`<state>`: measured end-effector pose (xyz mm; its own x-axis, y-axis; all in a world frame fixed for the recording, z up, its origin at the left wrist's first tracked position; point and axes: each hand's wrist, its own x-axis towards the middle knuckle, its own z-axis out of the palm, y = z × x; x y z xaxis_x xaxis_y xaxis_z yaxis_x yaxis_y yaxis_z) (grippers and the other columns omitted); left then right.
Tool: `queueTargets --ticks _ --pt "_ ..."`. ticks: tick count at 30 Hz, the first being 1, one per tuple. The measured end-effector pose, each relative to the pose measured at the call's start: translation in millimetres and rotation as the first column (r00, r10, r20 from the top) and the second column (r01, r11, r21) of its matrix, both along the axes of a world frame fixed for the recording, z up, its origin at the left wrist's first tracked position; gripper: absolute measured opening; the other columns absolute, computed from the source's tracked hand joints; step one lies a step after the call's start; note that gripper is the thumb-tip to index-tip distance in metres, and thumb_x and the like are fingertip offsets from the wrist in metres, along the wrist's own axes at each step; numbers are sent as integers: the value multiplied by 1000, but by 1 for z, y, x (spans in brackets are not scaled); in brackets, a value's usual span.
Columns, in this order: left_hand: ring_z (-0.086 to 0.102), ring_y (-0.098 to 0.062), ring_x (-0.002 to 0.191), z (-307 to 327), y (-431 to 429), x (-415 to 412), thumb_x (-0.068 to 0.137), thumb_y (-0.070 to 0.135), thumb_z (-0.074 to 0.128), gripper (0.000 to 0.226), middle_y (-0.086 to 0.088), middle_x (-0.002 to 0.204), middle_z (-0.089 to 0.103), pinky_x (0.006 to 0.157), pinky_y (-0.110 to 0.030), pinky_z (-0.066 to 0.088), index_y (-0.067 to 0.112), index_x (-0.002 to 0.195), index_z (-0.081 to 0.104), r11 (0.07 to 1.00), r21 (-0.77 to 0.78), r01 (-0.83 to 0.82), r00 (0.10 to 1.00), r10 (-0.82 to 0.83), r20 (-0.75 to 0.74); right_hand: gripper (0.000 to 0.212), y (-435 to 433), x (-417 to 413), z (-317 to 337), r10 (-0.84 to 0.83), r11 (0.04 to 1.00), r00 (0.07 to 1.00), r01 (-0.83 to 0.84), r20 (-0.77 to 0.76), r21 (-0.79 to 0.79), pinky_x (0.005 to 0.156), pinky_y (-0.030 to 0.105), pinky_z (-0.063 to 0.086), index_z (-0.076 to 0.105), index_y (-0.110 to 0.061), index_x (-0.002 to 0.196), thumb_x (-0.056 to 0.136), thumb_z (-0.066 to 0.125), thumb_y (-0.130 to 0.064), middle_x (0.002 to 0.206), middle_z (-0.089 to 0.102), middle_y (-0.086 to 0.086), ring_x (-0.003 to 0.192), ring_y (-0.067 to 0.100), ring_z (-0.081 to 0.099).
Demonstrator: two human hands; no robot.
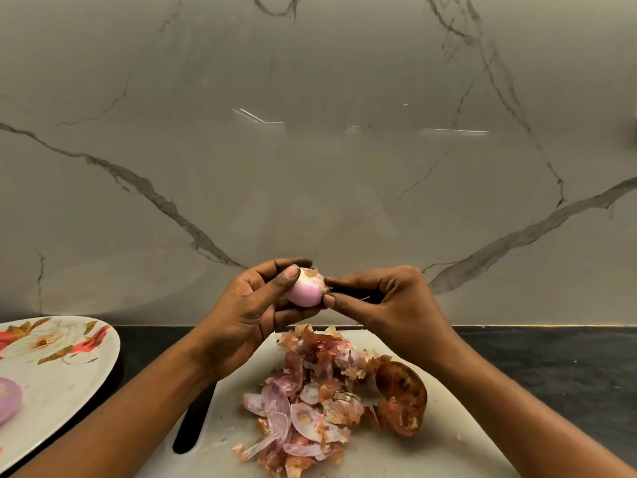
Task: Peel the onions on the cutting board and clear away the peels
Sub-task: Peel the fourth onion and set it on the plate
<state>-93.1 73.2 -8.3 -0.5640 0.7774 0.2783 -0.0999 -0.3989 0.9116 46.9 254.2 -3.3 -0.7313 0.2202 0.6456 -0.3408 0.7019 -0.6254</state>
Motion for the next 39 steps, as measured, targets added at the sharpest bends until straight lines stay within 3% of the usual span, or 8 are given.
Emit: queueTargets --ticks 9,14,19,22,25,30,35,39 --pt "72 -41 116 -1 -1 0 92 19 64 45 -14 132 72 87 -41 65 6 135 65 1000 -11 0 998 -1 -67 17 5 -1 1 -66 998 995 66 -71 1 80 25 64 83 -17 107 92 80 -9 97 81 -11 88 4 77" --pt "73 -34 116 -4 -1 1 77 19 78 51 -10 128 74 84 -35 65 10 127 70 995 -10 -97 984 95 -151 24 0 1 3 16 999 1000 -17 -18 -28 78 21 62 81 -21 114 90 82 -21 102 81 -12 94 2 76" --pt "75 -31 112 -5 -2 2 59 38 99 69 -8 124 76 84 -38 65 17 121 76 990 -32 -138 966 127 -223 20 -2 -1 0 -34 999 999 35 -20 40 73 21 61 84 -22 110 90 82 -22 95 79 -16 88 4 75" --pt "76 -34 108 -4 -1 4 64 27 89 62 -9 119 78 79 -35 65 11 121 73 985 -35 -171 965 160 -208 17 -2 -1 0 -70 994 995 76 -67 83 73 22 62 83 -19 109 93 79 -19 94 77 -16 87 5 74" --pt "76 -35 109 -1 0 5 71 25 81 55 -12 121 77 80 -34 65 9 123 72 989 -16 -144 977 140 -160 17 2 -1 4 -129 991 989 131 -70 20 76 29 65 81 -19 112 96 76 -20 95 78 -13 85 6 75" --pt "72 -38 117 2 -2 0 91 16 65 43 -17 131 72 88 -39 65 5 132 66 996 52 -75 996 77 -49 9 8 0 6 -108 993 992 111 57 -50 74 37 67 83 -20 98 92 80 -13 85 80 -6 78 12 77" --pt "72 -48 111 5 -3 4 96 25 57 44 -22 128 72 81 -38 67 6 135 64 999 42 -32 999 30 39 36 4 0 7 -59 992 982 77 177 -97 75 28 66 81 -26 92 97 64 5 96 80 -6 88 8 78" --pt "75 -48 103 5 -1 7 94 30 56 44 -22 123 74 76 -35 67 5 128 67 998 -15 -61 997 62 56 17 3 -1 7 -33 983 989 57 141 -172 70 27 65 83 -17 93 100 69 -10 91 81 0 84 11 79"
